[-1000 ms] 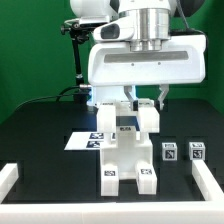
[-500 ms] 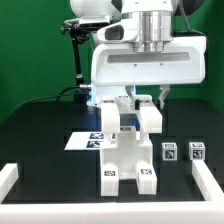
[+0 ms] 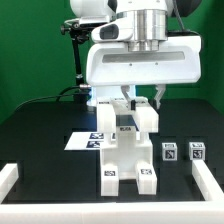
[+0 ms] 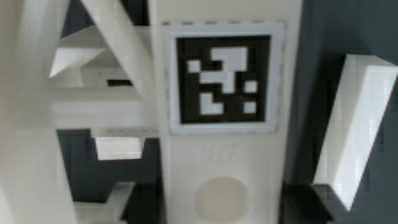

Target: Assemble chair

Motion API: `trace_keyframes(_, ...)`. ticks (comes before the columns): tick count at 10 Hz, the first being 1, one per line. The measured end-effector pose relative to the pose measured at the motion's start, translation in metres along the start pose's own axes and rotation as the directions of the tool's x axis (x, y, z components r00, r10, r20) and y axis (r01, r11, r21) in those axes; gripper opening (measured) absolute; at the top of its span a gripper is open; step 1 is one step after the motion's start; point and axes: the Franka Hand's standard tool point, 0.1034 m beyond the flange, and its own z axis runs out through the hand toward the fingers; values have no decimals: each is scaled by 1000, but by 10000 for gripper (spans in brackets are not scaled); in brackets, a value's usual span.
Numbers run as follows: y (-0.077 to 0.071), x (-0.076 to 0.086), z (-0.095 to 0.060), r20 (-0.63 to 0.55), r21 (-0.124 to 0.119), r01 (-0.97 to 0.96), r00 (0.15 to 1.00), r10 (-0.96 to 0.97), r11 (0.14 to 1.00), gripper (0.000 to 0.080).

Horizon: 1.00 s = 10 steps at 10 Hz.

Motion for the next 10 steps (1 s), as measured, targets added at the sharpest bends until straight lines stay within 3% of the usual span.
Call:
trace_keyframes(6,-3,-1,0,3,3,-59,998,59,998,284)
trace_keyframes(10,-10,-14,-1,39,-4,-47,998,48,999,284)
